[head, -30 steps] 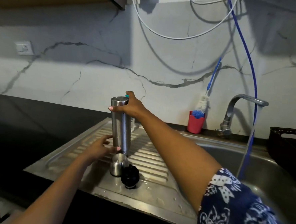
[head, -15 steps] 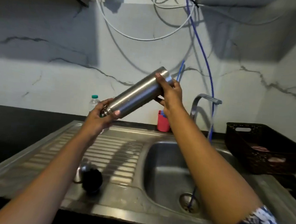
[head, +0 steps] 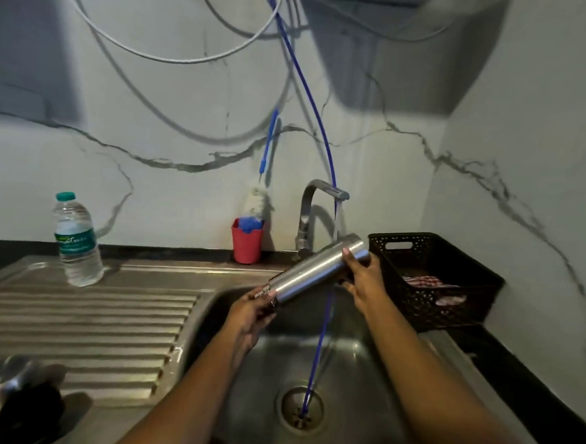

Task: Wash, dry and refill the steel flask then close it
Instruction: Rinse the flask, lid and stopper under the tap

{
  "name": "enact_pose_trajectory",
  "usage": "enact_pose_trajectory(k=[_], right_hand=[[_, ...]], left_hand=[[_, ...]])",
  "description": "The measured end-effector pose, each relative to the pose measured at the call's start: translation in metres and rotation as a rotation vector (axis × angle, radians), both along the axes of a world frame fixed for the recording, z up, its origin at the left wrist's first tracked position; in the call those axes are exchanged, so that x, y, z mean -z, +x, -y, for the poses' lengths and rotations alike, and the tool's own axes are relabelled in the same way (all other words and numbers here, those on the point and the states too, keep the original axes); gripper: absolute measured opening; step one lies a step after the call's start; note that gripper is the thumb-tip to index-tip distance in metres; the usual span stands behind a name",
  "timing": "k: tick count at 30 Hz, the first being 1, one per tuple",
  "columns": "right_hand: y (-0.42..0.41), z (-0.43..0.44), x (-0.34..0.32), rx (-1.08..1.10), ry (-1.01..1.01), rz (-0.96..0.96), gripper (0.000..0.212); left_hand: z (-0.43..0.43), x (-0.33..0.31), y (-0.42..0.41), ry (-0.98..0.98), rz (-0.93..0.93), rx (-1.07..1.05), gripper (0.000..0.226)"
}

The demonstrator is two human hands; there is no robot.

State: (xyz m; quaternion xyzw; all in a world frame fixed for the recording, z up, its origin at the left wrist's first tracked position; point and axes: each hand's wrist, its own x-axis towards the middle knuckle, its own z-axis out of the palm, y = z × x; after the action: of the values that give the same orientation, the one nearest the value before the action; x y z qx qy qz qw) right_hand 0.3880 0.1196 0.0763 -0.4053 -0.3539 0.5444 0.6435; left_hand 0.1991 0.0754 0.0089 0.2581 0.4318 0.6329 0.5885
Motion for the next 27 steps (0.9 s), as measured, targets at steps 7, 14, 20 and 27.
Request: enact_pose_trajectory(k=[7,14,20,27], right_hand=[[0.012,-0.027,0.028,0.021,0.020,-0.009,0.055],[0.022,-0.042,0.021,0.129,0.039,0.072,0.054],[0.029,-0.046,0.001,0.158,0.082,0.115,0.041],[0.028,-0.046,0.004,0.036,0.039,0.048,0.046]], left_hand=[[-0.021,0.022,0.004,-0.009,0.171,0.012,0.018],[-0.027,0.028,0.028,-0.035,0.163,0.050,0.019],[-0.028,0.026,0.039,-0.054,0.195,0.073,0.017],[-0.026,0.018,0.033,-0.079,0.260,0.006,0.023]])
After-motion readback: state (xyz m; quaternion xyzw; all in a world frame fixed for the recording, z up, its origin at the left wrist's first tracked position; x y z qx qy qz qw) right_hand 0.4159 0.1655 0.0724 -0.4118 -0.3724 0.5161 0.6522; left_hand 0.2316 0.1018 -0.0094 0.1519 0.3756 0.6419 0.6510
